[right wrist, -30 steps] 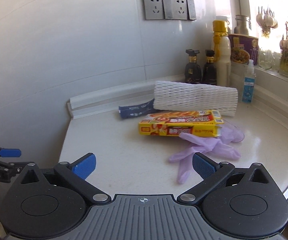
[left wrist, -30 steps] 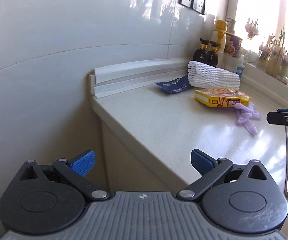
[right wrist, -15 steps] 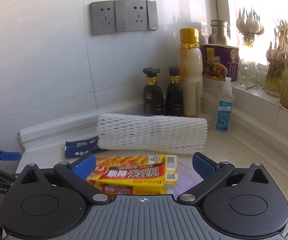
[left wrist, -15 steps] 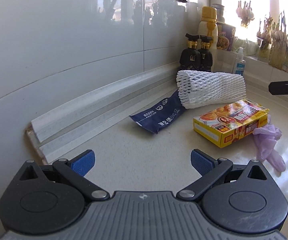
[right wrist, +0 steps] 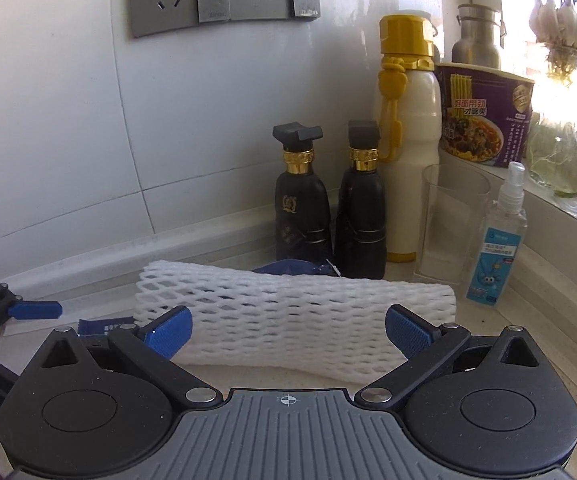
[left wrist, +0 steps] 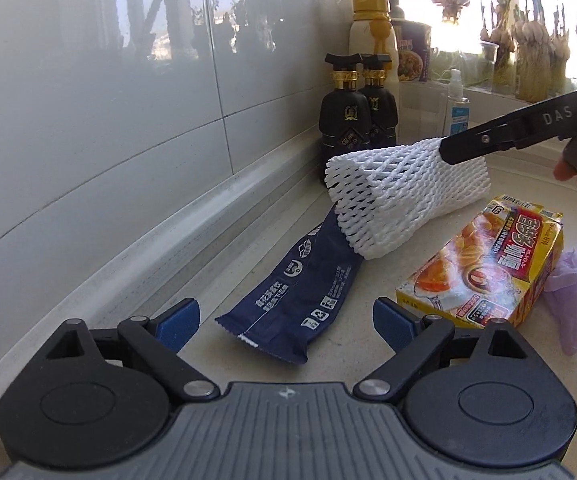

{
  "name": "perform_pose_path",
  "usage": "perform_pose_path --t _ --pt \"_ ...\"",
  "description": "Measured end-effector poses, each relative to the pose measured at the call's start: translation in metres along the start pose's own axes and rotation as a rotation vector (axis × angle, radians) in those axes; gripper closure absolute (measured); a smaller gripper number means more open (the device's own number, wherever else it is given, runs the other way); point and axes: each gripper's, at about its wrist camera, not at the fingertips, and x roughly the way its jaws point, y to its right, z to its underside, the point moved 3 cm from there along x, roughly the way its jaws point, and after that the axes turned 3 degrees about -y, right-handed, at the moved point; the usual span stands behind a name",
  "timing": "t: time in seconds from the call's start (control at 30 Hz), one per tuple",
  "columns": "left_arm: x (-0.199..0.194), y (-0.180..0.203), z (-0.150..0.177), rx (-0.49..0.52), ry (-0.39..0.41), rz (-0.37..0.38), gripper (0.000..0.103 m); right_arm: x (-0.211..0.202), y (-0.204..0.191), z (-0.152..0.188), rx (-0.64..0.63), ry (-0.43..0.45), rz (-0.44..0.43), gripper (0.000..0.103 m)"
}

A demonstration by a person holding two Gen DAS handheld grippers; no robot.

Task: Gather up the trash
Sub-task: 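Grasp the dark blue packet with the left tool while the right tool grasps the white foam mesh roll, then lift the blue packet and mesh roll with both tools and carry them to the wastebasket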

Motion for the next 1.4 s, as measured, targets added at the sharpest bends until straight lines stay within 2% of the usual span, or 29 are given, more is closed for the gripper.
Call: perform_pose_path --t 0.27,0.37,0.5,0.6,0.67,0.77,0.93,1.0,1.17,1.3,1.4 --pt "0.022 0.008 -0.005 0.068 -0.075 0.043 0.025 0.038 0.004 -0.009 0.048 -0.065 0.019 0.0" --pt "0.025 0.006 -0.005 0.043 -0.073 0.061 0.027 0.049 0.008 -0.007 0.075 -0.094 0.051 0.0" --pt "0.028 0.003 -0.005 0.025 -0.067 0.078 0.041 0.058 0.015 -0.003 0.1 -0.116 0.081 0.002" --pt "0.028 0.002 -0.007 0.027 -0.069 0.074 0.057 0.066 0.021 0.002 0.127 -0.146 0.097 0.011" --pt "0.029 0.002 -0.009 0.025 -0.075 0.072 0.059 0.071 0.025 0.005 0.151 -0.178 0.101 0.019" --pt "0.028 0.003 -0.009 0.024 -0.079 0.06 0.066 0.072 0.023 0.007 0.118 -0.176 0.126 0.024" --pt "0.027 0.01 -0.009 0.046 -0.075 0.019 0.079 0.071 0.021 0.009 0.087 -0.172 0.18 0.042" --pt "0.028 0.015 -0.009 0.053 -0.08 -0.008 0.099 0.07 0.021 0.01 0.091 -0.164 0.187 0.048" --pt "0.029 0.023 -0.009 0.056 -0.074 -0.074 0.101 0.065 0.019 0.014 0.09 -0.134 0.215 0.064" --pt "0.026 0.028 -0.007 0.052 -0.066 -0.115 0.102 0.058 0.02 0.015 0.123 -0.107 0.212 0.089" --pt "0.021 0.029 -0.008 0.027 -0.045 -0.131 0.103 0.052 0.024 0.015 0.158 -0.085 0.195 0.094"
